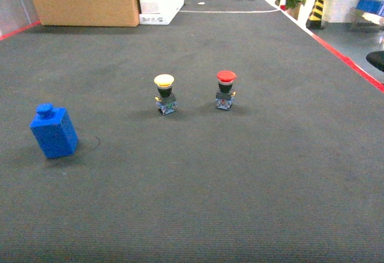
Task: Pick blue part to blue bin on bottom shelf
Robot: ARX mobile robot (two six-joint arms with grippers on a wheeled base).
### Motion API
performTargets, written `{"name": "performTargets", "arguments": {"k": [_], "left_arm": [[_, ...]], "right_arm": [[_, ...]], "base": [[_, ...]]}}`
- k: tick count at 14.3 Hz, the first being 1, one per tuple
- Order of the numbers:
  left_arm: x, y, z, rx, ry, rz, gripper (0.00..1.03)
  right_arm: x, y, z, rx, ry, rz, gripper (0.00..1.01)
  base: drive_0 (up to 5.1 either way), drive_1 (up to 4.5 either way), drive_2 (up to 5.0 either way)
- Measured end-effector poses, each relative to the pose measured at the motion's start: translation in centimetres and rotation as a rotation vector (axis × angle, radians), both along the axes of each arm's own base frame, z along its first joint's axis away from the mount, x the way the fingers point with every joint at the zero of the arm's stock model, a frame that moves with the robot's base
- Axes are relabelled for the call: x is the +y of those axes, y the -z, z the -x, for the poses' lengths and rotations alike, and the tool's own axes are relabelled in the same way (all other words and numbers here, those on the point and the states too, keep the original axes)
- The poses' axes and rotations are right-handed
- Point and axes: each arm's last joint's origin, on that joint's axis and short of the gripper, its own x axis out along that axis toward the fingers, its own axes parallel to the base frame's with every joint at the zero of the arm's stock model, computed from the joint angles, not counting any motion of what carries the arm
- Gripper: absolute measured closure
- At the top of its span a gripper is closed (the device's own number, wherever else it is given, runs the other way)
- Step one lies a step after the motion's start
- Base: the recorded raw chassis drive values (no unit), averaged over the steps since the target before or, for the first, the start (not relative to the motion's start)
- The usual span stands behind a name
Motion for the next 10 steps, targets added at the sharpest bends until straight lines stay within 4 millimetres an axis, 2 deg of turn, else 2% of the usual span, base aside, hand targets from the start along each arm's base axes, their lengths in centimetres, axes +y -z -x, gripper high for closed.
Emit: {"name": "performTargets", "arguments": {"k": [1, 2, 3, 5, 7, 10], "left_arm": [[0.2, -0.5, -3.6, -0.030, 0.019, -0.012, 0.05], [0.0, -0.1, -6.4, -0.012, 0.048, -0.017, 0.05], [0.0, 1.0, -8.3, 0.053, 0.061, -0.014, 0.05], [-0.1, 3.4, -11.6, 0.152, 0.077, -0.009, 0.05], [0.3, 4.2, -14.9, 0.151, 0.061, -0.006, 0.05], [0.6, 8.0, -17.4, 0.263, 0.064, -0.006, 0.05]], "right_arm": [[0.0, 0.0, 0.0, 0.000, 0.000, 0.000, 0.03], [0.0, 0.0, 0.0, 0.000, 0.000, 0.000, 0.03], [0.0, 0.0, 0.0, 0.000, 0.000, 0.000, 0.03], [0.0, 0.0, 0.0, 0.000, 0.000, 0.000, 0.03], [0.0, 0.0, 0.0, 0.000, 0.000, 0.000, 0.03], [0.0, 0.0, 0.0, 0.000, 0.000, 0.000, 0.03]], "base": [[0.0, 0.00, 0.0], [0.0, 0.00, 0.0], [0.0, 0.00, 0.0], [0.0, 0.00, 0.0], [0.0, 0.00, 0.0], [0.0, 0.00, 0.0]]}}
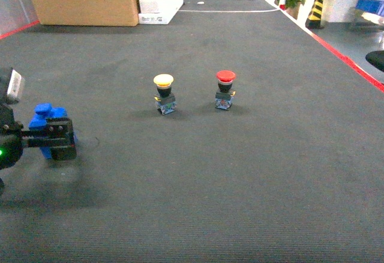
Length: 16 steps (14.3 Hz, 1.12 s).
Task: Pick blue part to blue bin on bottom shelf
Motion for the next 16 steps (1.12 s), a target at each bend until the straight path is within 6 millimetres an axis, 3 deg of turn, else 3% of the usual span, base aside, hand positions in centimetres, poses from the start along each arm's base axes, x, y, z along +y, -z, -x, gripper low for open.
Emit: {"name": "performTargets", "arguments": {"k": [1, 5, 8, 9, 12, 16], "left_arm": [[0.2, 0.8, -0.5, 0.024, -0.001, 0.005, 0.11], [0.5, 1.0, -2.0, 0.003, 0.010, 0.021, 0.55], [0.5, 1.0, -1.3, -0.018, 0.005, 0.018, 0.59], [0.5, 0.7, 0.0, -0.030, 0.003, 0.017, 0.59], [0.1, -3.7, 5.6, -0.160, -0.035, -0.013, 0.59], [-2.1, -7.9, 15.5, -0.192, -0.038, -0.054, 0.59]], "right_arm": [[0.0, 0.0, 0.0, 0.000, 0.000, 0.000, 0.03], [0.0, 0.0, 0.0, 0.000, 0.000, 0.000, 0.03], [0.0, 0.0, 0.0, 0.000, 0.000, 0.000, 0.03], [0.0, 0.0, 0.0, 0.000, 0.000, 0.000, 0.03], [0.0, 0.0, 0.0, 0.000, 0.000, 0.000, 0.03], [0.0, 0.0, 0.0, 0.000, 0.000, 0.000, 0.03]], "base": [[0.0, 0.00, 0.0], [0.0, 0.00, 0.0], [0.0, 0.00, 0.0], [0.0, 0.00, 0.0], [0.0, 0.00, 0.0], [0.0, 0.00, 0.0]]}}
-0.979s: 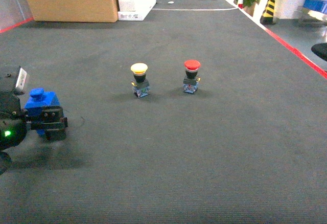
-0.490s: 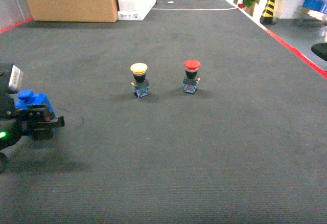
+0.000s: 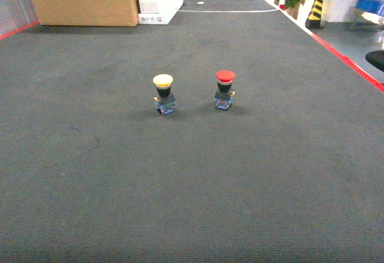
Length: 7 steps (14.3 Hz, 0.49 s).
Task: Pick blue part to blue bin on bottom shelf
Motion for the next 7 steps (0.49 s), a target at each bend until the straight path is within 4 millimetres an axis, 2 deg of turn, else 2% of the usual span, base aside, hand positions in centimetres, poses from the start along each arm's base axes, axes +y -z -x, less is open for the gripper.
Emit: {"name": "performTargets", "arguments": {"k": [3, 5, 6, 7], "left_arm": [[-0.1, -3.6, 5.0, -0.130, -0.073, 0.001, 0.59], [-0.3, -4.4, 8.2, -0.167, -0.068, 0.003, 0.59], [-0.3, -4.8, 9.3, -0.195, -0.053, 0.023, 0.59], [-0.3, -5.4, 9.4, -0.214, -0.062, 0.042, 0.59]], "right_arm": [[0.0, 0.0, 0.0, 0.000, 0.000, 0.000, 0.03], [0.0, 0.0, 0.0, 0.000, 0.000, 0.000, 0.03], [0.0, 0.0, 0.0, 0.000, 0.000, 0.000, 0.03], [0.0, 0.0, 0.0, -0.001, 0.000, 0.000, 0.03]], "base": [[0.0, 0.00, 0.0], [0.0, 0.00, 0.0], [0.0, 0.00, 0.0], [0.0, 0.00, 0.0]]}}
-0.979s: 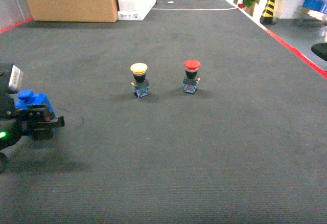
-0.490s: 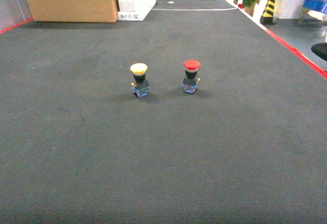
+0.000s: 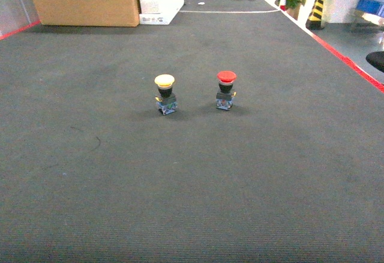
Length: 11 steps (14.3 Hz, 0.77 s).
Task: Pick blue part to blue bin on bottom shelf
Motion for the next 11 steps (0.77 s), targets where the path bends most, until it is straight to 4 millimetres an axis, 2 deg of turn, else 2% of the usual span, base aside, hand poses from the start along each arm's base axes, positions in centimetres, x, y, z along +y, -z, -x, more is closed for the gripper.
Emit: {"name": "performTargets", "arguments": {"k": [11], "left_arm": [[0.07, -0.09, -0.03, 0.008, 0.001, 0.020, 0.59]], "right_arm": [[0.00, 0.01, 0.00, 0.001, 0.000, 0.000, 0.03]], "base": [[0.0, 0.00, 0.0]]}}
